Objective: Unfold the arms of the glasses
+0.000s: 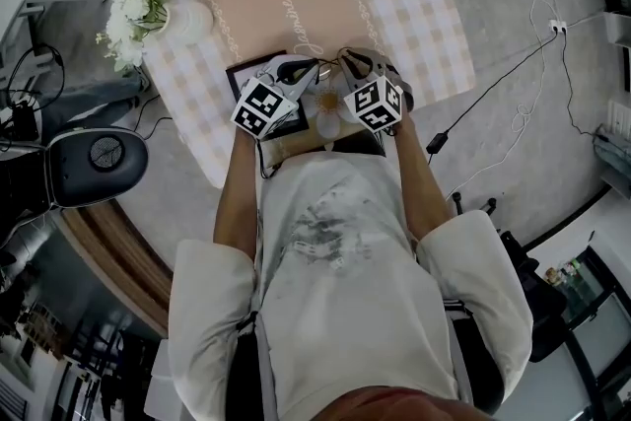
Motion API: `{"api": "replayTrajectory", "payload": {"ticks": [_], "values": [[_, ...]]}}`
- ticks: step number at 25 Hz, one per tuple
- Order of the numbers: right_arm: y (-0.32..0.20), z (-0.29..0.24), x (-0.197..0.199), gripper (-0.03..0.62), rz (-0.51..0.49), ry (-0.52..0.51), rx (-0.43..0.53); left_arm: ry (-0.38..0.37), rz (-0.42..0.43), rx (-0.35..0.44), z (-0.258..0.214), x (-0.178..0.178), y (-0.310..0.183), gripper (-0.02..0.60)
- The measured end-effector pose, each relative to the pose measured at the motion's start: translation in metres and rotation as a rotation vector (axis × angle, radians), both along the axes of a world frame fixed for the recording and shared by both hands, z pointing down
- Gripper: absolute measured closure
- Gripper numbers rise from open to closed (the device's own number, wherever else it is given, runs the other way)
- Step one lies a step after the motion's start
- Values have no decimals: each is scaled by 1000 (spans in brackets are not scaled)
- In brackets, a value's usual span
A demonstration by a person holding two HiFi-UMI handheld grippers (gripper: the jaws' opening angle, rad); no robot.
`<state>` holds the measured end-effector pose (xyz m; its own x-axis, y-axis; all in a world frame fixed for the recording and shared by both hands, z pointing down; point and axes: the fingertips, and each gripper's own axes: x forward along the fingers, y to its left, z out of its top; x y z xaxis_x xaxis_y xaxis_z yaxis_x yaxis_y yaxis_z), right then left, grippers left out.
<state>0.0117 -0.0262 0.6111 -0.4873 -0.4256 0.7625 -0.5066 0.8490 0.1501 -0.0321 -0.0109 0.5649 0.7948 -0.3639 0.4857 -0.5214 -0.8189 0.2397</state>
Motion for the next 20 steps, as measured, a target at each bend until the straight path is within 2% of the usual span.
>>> {"api": "replayTrajectory", "payload": {"ticks": [1, 20], "values": [[2, -1, -1, 520, -9, 0, 0, 0, 0, 0, 0, 0, 0, 569], [48, -11, -43, 473, -227, 8, 17, -2, 0, -6, -1, 0, -2, 569]]}}
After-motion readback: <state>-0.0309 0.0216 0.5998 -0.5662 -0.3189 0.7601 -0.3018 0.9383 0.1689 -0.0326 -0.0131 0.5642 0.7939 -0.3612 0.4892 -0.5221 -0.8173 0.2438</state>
